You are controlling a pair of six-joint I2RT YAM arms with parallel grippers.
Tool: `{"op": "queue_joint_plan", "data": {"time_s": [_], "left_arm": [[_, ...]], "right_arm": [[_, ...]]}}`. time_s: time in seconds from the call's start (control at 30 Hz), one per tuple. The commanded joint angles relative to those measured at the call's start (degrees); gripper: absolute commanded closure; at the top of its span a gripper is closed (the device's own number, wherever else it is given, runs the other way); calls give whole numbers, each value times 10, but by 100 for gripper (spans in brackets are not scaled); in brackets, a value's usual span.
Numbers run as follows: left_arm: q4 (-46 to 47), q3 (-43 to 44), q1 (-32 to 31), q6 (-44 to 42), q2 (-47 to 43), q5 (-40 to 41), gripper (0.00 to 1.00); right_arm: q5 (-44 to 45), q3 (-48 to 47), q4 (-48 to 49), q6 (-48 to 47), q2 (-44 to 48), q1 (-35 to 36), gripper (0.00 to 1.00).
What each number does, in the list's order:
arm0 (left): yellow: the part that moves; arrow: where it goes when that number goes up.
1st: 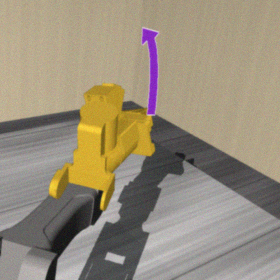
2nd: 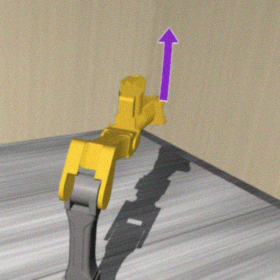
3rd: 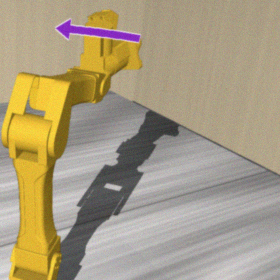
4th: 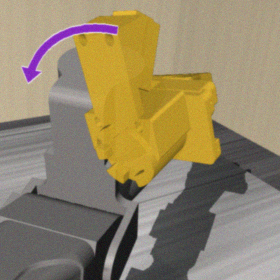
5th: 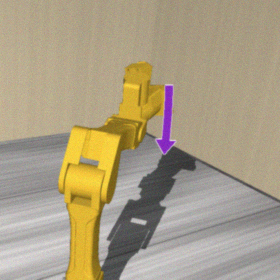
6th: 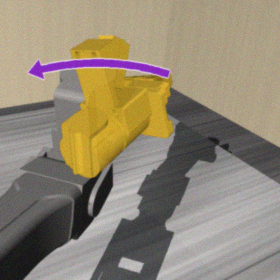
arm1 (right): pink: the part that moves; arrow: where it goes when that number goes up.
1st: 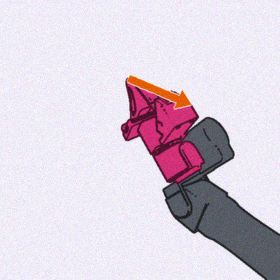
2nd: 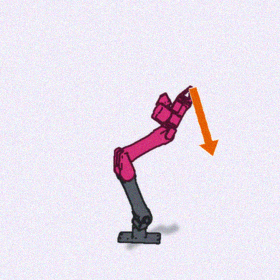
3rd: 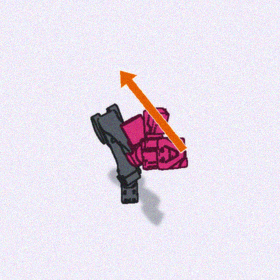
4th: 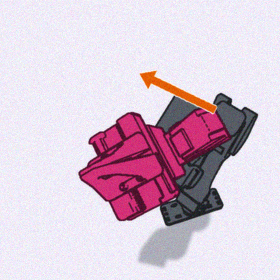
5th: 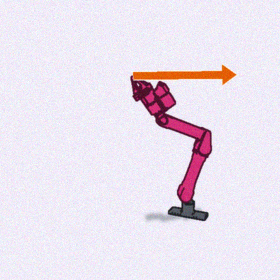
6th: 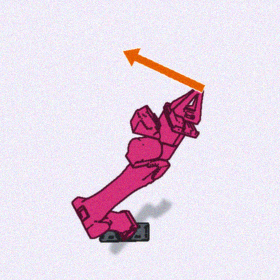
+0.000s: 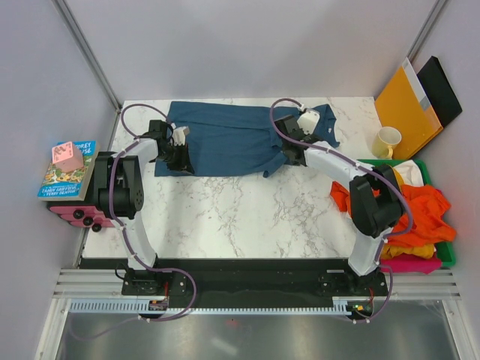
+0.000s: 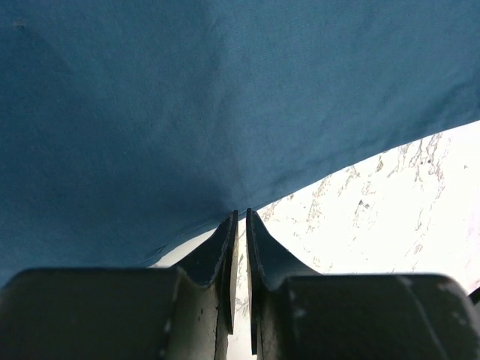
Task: Fold and stack the t-shirts
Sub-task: Fold the tshirt
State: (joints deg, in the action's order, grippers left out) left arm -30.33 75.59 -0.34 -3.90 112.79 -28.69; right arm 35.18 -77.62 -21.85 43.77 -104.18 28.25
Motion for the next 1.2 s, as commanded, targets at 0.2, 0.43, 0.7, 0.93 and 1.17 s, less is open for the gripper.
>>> {"op": "queue_joint_plan", "data": {"time_s": [0.2,0.43,0.7,0.93,1.17], "left_arm": [[-3,20,3,12,1,-7,85],[-7,29,3,17,8,-2,85],[-11,41,3,12,4,-13,73],[-12,40,2,11,-6,-18,71],[-14,32,2,8,-10,-25,72]], "right_arm": [[-2,-167,-10,-49,-129,-36,100],[-16,-303,-28,-76,-252,-65,100],[-56,-330,12,-102,-241,-72,47],[-46,-209,19,-93,-117,-57,43],[-41,27,30,-25,-3,-36,53]]}}
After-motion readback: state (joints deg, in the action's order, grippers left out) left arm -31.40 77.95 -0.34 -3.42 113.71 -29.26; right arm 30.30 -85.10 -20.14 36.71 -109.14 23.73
